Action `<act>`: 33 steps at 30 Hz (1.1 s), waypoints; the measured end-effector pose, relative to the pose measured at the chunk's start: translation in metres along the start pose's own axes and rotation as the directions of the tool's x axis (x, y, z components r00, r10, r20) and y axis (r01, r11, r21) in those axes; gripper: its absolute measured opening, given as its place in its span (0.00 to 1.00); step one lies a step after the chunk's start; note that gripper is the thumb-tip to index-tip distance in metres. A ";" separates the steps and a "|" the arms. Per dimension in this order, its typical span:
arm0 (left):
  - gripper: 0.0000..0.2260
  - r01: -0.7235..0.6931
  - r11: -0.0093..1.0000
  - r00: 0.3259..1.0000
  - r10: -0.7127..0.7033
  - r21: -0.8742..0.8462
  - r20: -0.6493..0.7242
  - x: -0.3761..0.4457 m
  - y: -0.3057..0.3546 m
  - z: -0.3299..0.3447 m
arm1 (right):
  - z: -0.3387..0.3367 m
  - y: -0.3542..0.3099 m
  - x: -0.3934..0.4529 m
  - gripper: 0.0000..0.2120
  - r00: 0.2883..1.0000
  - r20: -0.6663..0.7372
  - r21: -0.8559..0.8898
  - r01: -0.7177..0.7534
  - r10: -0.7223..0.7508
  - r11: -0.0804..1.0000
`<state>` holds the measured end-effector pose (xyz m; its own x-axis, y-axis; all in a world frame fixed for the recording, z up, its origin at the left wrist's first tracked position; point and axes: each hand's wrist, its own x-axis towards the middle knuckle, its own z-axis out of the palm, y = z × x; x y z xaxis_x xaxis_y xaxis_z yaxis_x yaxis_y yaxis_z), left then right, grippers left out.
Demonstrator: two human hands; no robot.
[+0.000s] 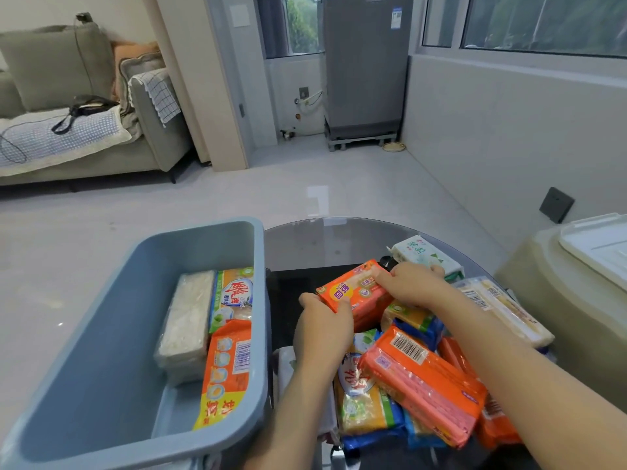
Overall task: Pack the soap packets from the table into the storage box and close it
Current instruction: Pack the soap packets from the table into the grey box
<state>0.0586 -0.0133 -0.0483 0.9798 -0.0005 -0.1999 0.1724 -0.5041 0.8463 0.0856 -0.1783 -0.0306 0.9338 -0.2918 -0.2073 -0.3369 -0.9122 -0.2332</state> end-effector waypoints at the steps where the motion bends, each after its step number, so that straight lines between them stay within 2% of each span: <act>1: 0.15 0.003 1.000 1.000 -0.003 -0.003 0.006 0.000 0.000 0.000 | 0.002 0.001 0.000 0.26 1.000 0.026 0.047 0.008 -0.009 0.999; 6: 0.13 0.035 0.990 0.999 -0.037 -0.136 -0.018 -0.002 0.007 0.003 | -0.001 0.006 -0.005 0.26 0.999 -0.002 0.173 0.038 -0.039 0.984; 10: 0.11 -0.047 0.971 0.993 0.020 -0.233 -0.113 -0.010 0.019 0.004 | -0.012 0.007 -0.013 0.23 0.995 -0.089 0.365 0.072 -0.042 0.928; 12: 0.11 -0.106 0.961 0.985 0.066 -0.257 -0.159 -0.016 0.030 0.003 | -0.022 0.007 -0.020 0.21 0.986 -0.164 0.515 0.113 -0.032 0.850; 14: 0.11 -0.166 0.947 0.977 0.119 -0.275 -0.177 -0.024 0.041 0.000 | -0.036 0.006 -0.030 0.17 0.972 -0.235 0.668 0.161 0.001 0.727; 17: 0.11 -0.243 0.927 0.964 0.197 -0.284 -0.181 -0.038 0.058 -0.008 | -0.057 0.008 -0.048 0.09 0.955 -0.295 0.780 0.223 0.030 0.585; 21: 0.13 -0.316 0.907 0.947 0.286 -0.278 -0.144 -0.054 0.078 -0.032 | -0.073 0.007 -0.072 0.06 0.943 -0.332 0.842 0.286 0.022 0.458; 24: 0.16 -0.342 0.900 0.938 0.310 -0.271 -0.157 -0.066 0.089 -0.057 | -0.081 -0.002 -0.086 0.06 0.947 -0.319 0.895 0.312 -0.031 0.318; 27: 0.21 -0.404 0.899 0.909 0.374 -0.172 -0.184 -0.074 0.094 -0.087 | -0.089 -0.021 -0.093 0.09 0.946 -0.314 0.917 0.324 -0.079 0.233; 29: 0.18 -0.421 0.903 0.897 0.401 -0.085 -0.183 -0.075 0.095 -0.112 | -0.091 -0.037 -0.096 0.13 0.942 -0.312 0.924 0.331 -0.122 0.191; 31: 0.13 -0.388 0.914 0.917 0.370 -0.115 -0.150 -0.075 0.092 -0.137 | -0.091 -0.055 -0.097 0.18 0.944 -0.286 0.934 0.314 -0.166 0.173; 33: 0.12 -0.335 0.926 0.940 0.318 -0.171 -0.119 -0.072 0.085 -0.160 | -0.088 -0.075 -0.097 0.19 0.947 -0.234 0.952 0.269 -0.221 0.147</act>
<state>0.0191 0.0827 0.1169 0.9884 -0.0578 0.1404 -0.1515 -0.3187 0.9357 0.0311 -0.1068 0.0911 0.9868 -0.1422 0.0774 0.0868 0.0612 -0.9943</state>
